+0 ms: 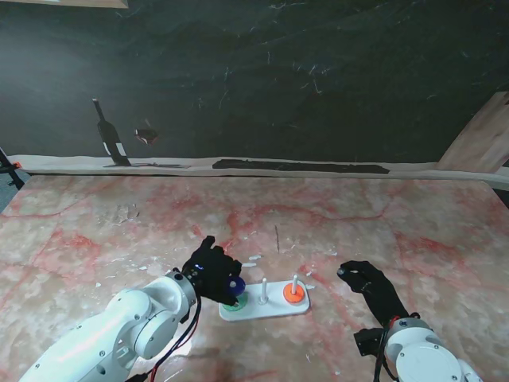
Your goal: Move the three rings of the Hanoi Tower from the left rod to the right rod
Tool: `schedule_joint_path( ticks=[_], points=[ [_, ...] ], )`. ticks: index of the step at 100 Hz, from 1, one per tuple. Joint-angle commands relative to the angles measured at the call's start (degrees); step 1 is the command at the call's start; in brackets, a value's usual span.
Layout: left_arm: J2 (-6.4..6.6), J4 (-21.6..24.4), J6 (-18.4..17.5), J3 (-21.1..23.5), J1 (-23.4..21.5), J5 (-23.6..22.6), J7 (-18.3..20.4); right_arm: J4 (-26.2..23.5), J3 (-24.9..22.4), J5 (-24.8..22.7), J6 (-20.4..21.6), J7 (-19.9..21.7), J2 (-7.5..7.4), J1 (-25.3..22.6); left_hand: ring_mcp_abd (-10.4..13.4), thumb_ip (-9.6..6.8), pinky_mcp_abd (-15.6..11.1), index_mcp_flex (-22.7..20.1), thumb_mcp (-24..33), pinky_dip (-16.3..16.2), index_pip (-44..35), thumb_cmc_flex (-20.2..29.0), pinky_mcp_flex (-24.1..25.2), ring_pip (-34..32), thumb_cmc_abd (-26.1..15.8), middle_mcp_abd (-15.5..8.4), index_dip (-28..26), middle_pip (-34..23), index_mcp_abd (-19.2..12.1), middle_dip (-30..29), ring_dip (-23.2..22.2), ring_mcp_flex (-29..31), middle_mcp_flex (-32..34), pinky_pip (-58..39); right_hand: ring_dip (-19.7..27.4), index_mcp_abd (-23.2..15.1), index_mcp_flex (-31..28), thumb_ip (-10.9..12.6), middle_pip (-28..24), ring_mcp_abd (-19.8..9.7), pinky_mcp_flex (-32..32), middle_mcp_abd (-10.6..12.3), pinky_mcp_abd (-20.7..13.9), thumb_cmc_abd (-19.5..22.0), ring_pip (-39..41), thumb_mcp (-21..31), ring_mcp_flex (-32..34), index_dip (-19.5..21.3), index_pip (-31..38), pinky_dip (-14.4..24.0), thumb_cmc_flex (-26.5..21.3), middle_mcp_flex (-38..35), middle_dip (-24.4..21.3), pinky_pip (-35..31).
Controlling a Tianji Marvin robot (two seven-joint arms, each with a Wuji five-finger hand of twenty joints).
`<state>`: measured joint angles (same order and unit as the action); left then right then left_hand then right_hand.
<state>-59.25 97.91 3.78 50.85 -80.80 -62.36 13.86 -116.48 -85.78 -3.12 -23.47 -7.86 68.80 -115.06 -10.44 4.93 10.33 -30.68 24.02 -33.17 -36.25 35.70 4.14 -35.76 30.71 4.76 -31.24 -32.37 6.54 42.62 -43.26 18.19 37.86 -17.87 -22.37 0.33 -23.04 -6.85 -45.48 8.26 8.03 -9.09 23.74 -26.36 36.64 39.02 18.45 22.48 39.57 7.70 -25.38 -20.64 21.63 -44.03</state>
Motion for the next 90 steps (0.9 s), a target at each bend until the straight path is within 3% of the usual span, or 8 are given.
schedule_joint_path(
  ticks=[1,50,90],
  points=[
    [0.07,1.6,-0.2,0.4,-0.4,-0.3,0.0,-0.2,0.2,0.0,0.1,0.1,-0.01,-0.3,-0.3,-3.64,0.5,-0.6,5.8,0.0,-5.3,2.8,0.4,-0.7,-0.8,-0.1,-2.1,-0.5,-4.3,0.2,0.1,0.7,-0.5,-0.2,-0.6,0.2,1.5,1.2,-0.6,-0.6,0.6,0.6,0.3,-1.2,0.3,0.6,-1.7,-0.2,0.4,0.7,0.0,1.9,0.4,-1.5],
    [0.15,6.7,-1.5,1.6,-0.8,-4.0,2.1,-0.2,0.1,0.1,0.2,0.2,-0.01,-0.3,-0.4,-3.6,0.6,-1.0,6.0,0.1,-4.9,2.7,0.3,-0.7,-0.4,-0.1,-1.9,-0.2,-4.1,0.1,0.2,1.2,0.1,-0.9,-0.5,0.2,1.7,1.2,-0.7,-0.6,0.6,0.7,0.3,-1.2,0.3,0.6,-1.9,-0.3,0.5,0.7,0.2,2.1,0.3,-1.5],
    [-0.32,3.2,-1.1,-5.6,6.0,-0.5,0.7,-0.2,0.1,0.4,0.2,-0.1,0.06,-0.4,-0.2,-3.56,0.6,-0.8,6.1,0.5,-4.8,2.6,0.3,-0.7,-0.5,-0.3,-1.9,-0.1,-4.2,0.2,0.1,1.2,0.1,-1.2,-0.5,0.2,1.7,1.2,-0.7,-0.6,0.6,0.6,0.3,-1.0,0.3,0.4,-1.9,-0.3,0.5,0.7,0.3,2.1,0.3,-1.5]
  ],
)
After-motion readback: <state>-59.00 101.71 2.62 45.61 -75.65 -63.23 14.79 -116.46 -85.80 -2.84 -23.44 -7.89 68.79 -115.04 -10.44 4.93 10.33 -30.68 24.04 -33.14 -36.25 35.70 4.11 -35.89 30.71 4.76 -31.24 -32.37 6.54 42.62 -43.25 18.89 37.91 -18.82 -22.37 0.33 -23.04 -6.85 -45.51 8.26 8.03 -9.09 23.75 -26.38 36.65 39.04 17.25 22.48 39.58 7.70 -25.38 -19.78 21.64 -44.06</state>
